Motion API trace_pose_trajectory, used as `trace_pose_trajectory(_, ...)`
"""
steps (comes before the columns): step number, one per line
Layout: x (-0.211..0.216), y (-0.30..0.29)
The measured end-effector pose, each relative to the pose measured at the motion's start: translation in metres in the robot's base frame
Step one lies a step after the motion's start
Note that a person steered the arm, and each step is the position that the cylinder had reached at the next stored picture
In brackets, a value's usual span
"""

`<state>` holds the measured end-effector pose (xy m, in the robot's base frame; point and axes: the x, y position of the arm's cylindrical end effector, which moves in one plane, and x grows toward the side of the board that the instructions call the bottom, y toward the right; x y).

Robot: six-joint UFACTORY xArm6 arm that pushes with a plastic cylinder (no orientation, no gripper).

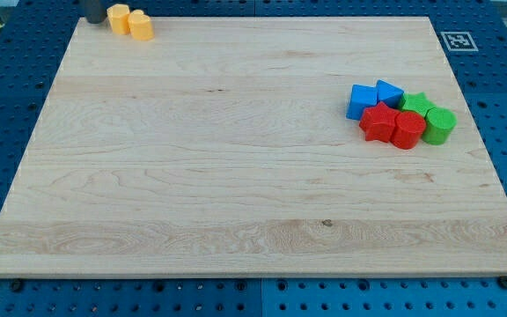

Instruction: Slightly push the yellow hexagon to the right

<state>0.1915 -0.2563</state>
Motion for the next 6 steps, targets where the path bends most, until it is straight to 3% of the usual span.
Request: trace_pose_trajectory(6, 0.013, 0.133)
